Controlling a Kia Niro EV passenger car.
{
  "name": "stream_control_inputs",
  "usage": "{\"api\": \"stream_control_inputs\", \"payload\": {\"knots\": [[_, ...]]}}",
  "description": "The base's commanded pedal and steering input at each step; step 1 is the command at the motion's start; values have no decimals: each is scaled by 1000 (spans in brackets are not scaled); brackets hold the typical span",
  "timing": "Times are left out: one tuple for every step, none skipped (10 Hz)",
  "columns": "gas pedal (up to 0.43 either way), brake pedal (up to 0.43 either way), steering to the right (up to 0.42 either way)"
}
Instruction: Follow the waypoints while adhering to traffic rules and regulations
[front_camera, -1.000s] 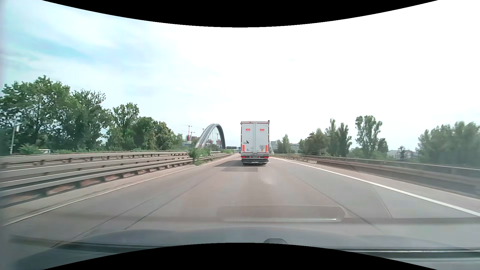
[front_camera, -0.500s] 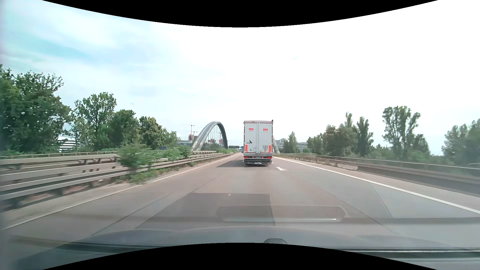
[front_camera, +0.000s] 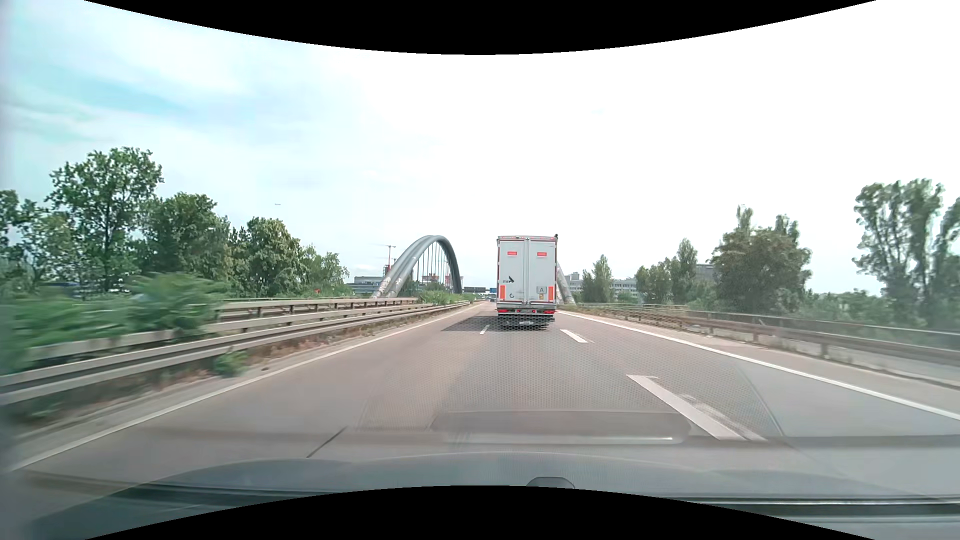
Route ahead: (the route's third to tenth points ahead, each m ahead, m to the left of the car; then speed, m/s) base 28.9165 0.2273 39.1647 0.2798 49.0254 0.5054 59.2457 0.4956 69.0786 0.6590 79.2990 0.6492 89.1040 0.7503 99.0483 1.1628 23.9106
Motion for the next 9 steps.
{"api": "stream_control_inputs", "payload": {"knots": [[240, 0, -14], [240, 0, -14], [240, 0, -14], [240, 0, -13], [240, 0, -13], [240, 0, -13], [240, 0, -13], [240, 0, -13], [240, 0, -13]]}}
